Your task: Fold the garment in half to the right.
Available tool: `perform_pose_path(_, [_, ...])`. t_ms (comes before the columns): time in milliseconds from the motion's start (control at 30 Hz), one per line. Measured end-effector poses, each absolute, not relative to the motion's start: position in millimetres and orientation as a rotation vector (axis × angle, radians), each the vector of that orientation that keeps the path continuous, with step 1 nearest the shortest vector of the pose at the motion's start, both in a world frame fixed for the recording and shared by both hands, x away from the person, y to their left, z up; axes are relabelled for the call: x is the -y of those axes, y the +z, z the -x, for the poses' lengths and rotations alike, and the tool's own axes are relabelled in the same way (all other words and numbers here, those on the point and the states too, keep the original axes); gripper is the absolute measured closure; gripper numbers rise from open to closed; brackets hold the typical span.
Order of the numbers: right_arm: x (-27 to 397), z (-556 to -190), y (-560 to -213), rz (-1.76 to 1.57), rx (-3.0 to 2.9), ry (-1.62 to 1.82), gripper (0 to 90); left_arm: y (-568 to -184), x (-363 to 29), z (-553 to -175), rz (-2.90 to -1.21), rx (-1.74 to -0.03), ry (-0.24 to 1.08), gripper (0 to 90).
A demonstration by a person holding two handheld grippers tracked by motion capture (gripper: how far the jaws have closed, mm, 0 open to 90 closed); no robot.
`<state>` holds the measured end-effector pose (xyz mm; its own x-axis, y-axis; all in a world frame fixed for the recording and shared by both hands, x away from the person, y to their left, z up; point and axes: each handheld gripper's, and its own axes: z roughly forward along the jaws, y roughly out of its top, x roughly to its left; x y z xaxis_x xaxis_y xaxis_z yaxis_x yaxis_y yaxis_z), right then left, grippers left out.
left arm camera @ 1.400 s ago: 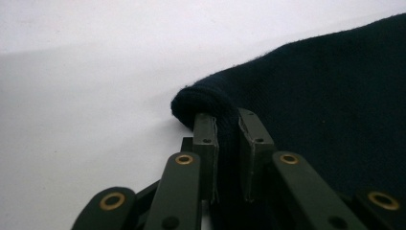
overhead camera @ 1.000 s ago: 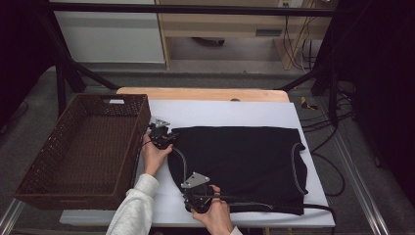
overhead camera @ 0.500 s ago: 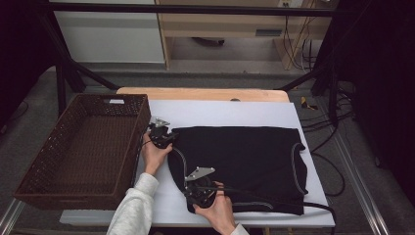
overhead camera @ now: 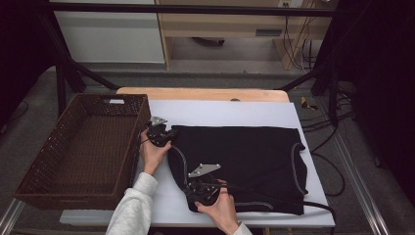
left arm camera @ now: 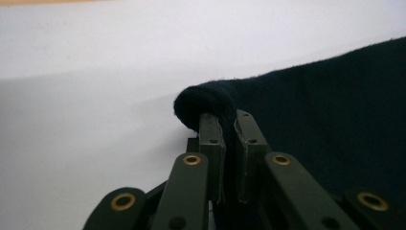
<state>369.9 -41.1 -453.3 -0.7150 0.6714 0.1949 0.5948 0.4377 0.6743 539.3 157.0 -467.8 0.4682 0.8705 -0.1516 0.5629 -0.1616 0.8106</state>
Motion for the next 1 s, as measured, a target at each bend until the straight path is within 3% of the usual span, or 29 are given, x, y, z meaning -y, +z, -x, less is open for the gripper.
perform_pose_path(1000, [49, -369, -425, -1.083, -2.538, 1.348, 75.0, -409, -155, -530, -1.801, -1.119, 0.541, 84.4])
